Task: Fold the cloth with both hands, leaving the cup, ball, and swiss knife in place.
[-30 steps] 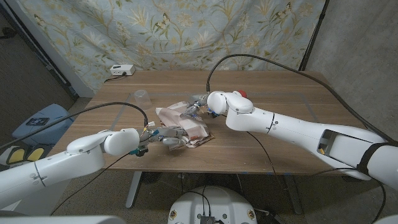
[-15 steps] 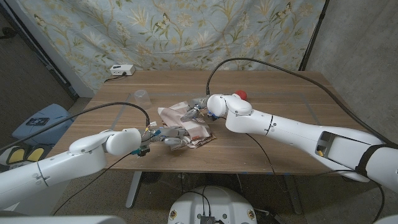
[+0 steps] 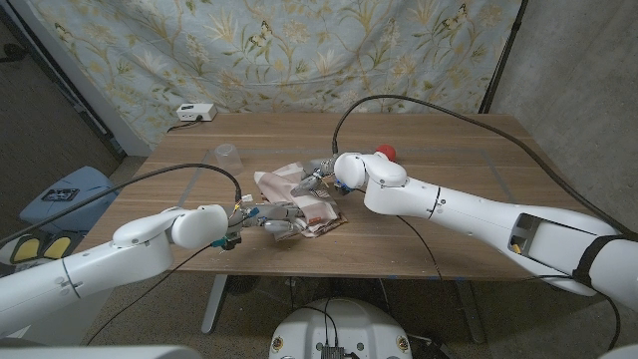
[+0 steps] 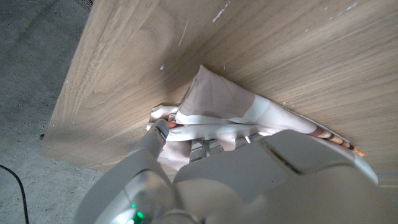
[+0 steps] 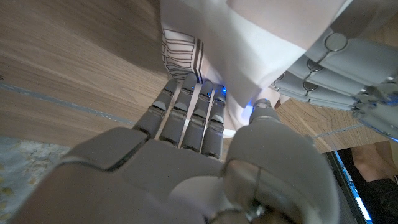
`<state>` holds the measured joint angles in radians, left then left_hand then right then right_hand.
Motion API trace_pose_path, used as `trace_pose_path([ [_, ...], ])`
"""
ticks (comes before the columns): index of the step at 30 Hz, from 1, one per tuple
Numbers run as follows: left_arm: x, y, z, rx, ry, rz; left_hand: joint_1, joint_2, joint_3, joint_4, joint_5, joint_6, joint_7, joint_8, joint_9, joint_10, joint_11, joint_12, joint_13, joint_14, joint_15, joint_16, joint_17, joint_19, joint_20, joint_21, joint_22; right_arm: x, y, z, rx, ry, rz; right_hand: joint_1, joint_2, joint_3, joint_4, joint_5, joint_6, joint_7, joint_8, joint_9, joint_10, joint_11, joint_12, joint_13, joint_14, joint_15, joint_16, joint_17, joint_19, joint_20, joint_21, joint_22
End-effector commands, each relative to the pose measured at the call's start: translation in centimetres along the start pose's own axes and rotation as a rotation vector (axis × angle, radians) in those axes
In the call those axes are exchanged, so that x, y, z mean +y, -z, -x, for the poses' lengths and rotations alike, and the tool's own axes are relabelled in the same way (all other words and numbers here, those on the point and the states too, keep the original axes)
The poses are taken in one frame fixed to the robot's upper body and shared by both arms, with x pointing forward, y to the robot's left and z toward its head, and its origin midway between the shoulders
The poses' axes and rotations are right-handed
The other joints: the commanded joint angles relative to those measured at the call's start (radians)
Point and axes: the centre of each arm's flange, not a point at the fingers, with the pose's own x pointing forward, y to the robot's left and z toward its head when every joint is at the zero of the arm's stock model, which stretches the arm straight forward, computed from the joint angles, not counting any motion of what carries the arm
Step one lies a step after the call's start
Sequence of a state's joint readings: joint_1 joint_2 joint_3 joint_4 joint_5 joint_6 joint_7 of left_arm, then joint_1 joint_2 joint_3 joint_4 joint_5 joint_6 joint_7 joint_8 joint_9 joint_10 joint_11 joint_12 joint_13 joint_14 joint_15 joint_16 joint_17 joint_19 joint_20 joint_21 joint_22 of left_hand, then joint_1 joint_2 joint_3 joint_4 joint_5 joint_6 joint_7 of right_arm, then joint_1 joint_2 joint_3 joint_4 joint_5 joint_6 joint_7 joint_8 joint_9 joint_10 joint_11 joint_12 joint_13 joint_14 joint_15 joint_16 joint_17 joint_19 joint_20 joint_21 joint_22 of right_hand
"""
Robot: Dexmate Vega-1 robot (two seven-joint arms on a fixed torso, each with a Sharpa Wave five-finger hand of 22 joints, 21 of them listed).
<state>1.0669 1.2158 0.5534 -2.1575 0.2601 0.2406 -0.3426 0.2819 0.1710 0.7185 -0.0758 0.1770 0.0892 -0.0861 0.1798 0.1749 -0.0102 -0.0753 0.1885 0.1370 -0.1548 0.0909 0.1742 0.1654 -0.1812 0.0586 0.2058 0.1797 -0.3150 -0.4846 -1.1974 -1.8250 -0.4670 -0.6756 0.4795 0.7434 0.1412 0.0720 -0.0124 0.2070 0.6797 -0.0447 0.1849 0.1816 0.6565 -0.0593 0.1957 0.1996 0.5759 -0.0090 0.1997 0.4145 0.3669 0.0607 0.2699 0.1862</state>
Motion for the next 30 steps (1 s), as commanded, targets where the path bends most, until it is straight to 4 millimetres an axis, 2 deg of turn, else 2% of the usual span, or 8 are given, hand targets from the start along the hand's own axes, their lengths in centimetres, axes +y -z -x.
trace_pose_path([
  [1, 0.1, 0.2, -0.1, -0.003, -0.005, 0.000, 0.012, 0.001, -0.003, -0.004, -0.001, 0.007, -0.003, 0.004, 0.004, 0.022, 0.015, 0.005, 0.046, 0.005, 0.002, 0.009, 0.005, -0.053, 0.000, 0.004, 0.002, -1.4, -0.2, 2.1, -0.006, 0.035, -0.009, -0.004, 0.000, 0.007, -0.002, -0.001, 0.000, 0.006, 0.005, 0.003, 0.001, 0.006, -0.001, 0.000, -0.002, 0.000, 0.004, 0.001, 0.004, 0.001, -0.003, 0.002],
  [17, 0.5, 0.8, -0.1, 0.005, -0.011, -0.004, 0.014, 0.001, -0.004, -0.005, -0.001, 0.008, -0.004, 0.004, 0.004, 0.022, 0.015, 0.005, 0.046, 0.005, 0.001, 0.009, 0.005, -0.052, 0.001, 0.004, 0.002, -1.7, 0.9, 5.1, 0.039, 0.067, -0.044, -0.007, -0.003, 0.008, -0.007, -0.003, 0.002, 0.013, 0.008, 0.003, 0.001, 0.013, -0.002, -0.001, -0.007, 0.015, 0.008, -0.001, 0.002, 0.010, -0.007, 0.002],
  [30, 1.0, 0.9, -0.2, -0.002, -0.020, -0.021, 0.016, 0.001, -0.005, -0.005, -0.001, 0.009, -0.004, 0.004, 0.004, 0.023, 0.014, 0.005, 0.046, 0.006, 0.001, 0.009, 0.005, -0.052, 0.001, 0.004, 0.002, 0.3, 2.2, 6.8, 0.112, 0.070, -0.088, -0.011, -0.002, 0.009, -0.009, -0.003, 0.008, 0.015, 0.011, 0.003, 0.007, 0.018, -0.001, -0.002, -0.003, 0.017, 0.012, -0.003, 0.013, 0.015, -0.005, 0.002],
])
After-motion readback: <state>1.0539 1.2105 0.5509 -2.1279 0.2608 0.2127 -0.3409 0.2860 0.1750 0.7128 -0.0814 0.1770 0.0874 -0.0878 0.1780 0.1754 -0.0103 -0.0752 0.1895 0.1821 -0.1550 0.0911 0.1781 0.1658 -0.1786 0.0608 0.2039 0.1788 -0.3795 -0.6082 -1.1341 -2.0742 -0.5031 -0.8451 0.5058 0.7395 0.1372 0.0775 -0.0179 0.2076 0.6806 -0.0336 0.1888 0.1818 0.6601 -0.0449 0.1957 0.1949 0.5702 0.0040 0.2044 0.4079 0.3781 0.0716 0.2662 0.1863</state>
